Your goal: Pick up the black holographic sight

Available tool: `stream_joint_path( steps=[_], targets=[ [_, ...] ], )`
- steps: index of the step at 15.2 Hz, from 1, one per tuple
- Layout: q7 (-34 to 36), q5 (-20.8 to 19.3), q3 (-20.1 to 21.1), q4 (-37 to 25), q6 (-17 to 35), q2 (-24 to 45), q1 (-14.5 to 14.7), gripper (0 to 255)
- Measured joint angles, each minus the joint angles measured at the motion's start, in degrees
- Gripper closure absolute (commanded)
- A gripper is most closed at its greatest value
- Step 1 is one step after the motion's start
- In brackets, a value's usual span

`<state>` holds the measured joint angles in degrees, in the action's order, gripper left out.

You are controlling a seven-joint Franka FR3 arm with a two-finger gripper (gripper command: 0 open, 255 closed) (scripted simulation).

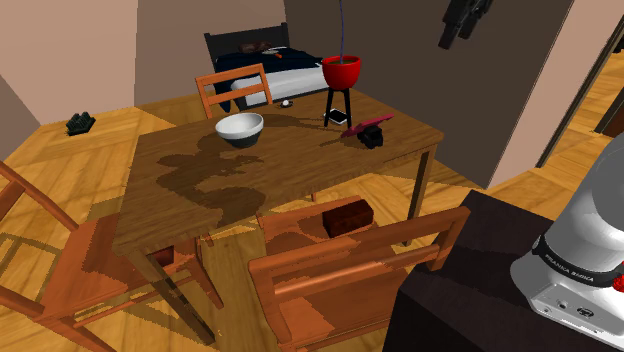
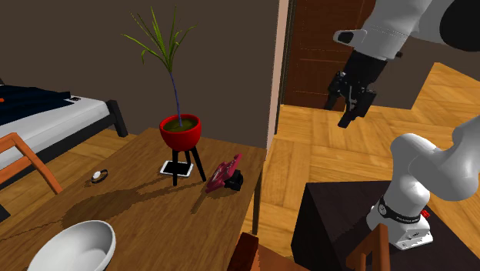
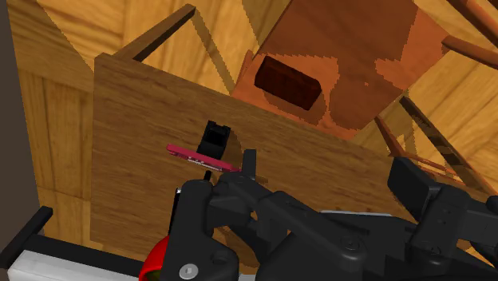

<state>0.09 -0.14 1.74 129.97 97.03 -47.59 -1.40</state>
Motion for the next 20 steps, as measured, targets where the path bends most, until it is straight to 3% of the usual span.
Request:
stream_joint_path(
  steps=[8,20],
  targets=[
    [-1.52,-0.86,-2.08,1.40,7.38,8.90,-1.00,0],
    [-4.69,-1.28,-6.03,-2.14,21.16,31.92,-2.63,0]
  ],
)
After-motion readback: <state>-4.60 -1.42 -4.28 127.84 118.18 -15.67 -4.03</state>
